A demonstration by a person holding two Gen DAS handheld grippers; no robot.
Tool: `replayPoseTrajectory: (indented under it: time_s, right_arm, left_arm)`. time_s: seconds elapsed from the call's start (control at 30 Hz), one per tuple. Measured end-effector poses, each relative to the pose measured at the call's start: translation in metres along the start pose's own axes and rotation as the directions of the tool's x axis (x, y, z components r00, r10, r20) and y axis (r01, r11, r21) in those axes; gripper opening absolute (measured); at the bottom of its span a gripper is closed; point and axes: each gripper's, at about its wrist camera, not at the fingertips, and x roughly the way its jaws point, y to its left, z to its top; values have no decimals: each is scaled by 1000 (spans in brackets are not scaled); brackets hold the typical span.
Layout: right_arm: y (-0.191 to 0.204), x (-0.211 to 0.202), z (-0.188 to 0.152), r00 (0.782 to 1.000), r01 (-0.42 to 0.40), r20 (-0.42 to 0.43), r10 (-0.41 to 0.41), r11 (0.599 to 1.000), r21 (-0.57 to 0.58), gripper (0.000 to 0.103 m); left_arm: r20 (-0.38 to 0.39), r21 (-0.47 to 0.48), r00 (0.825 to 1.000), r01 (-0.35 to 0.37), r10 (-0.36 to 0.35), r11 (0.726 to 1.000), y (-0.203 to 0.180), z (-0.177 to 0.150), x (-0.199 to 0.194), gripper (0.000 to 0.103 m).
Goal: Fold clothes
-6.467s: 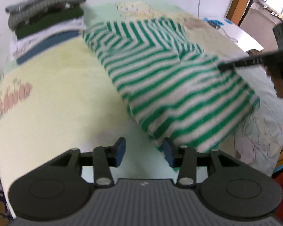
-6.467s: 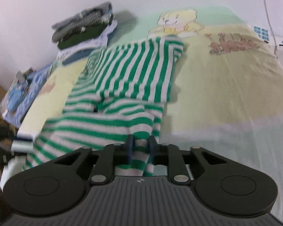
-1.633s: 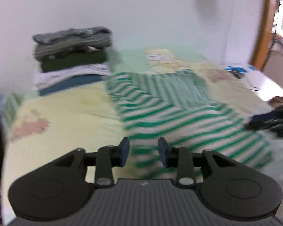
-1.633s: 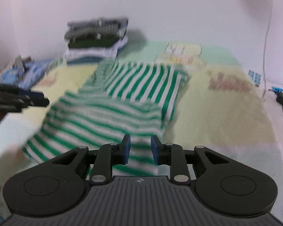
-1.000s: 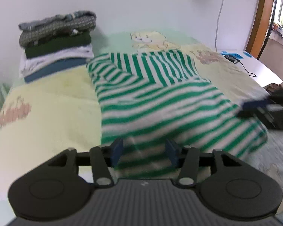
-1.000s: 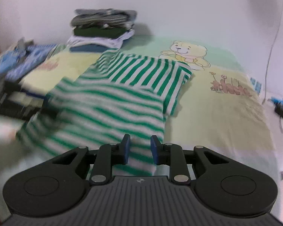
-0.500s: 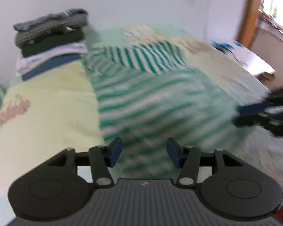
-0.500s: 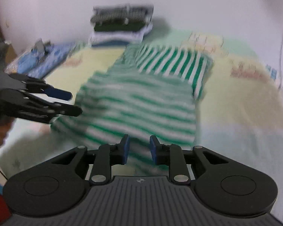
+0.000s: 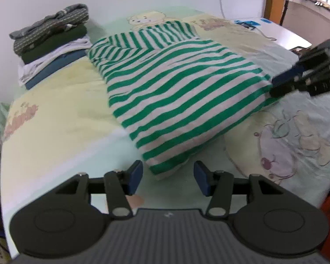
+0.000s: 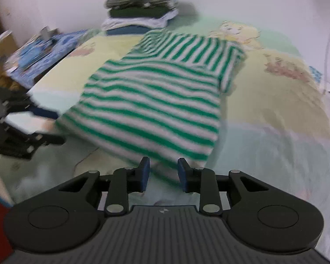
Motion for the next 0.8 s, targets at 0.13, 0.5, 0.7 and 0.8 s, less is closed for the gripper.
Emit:
replayPoseTrajectory:
  time_s: [0.13,0.5,0.7,0.8]
  right_arm:
    - [-3,12,-2,997,50,-52,-50,999,3,24]
    - [-37,44,90,995,54,74,-61,994,93,24]
    - [-51,86,104,998,57,2,-57,993,104,24]
    - [-58,87,112,998,26,-57,-22,997,76,24]
  left_arm:
    - [-19,30,998,63,-63,998,-3,4,1,58]
    - [98,-78,995,29,-21,996,41,90,47,57]
    - [37,-94,996,86,-83,992,56,96,79,59]
    - [0,-87,992,126,-127,988,66,104,79,59]
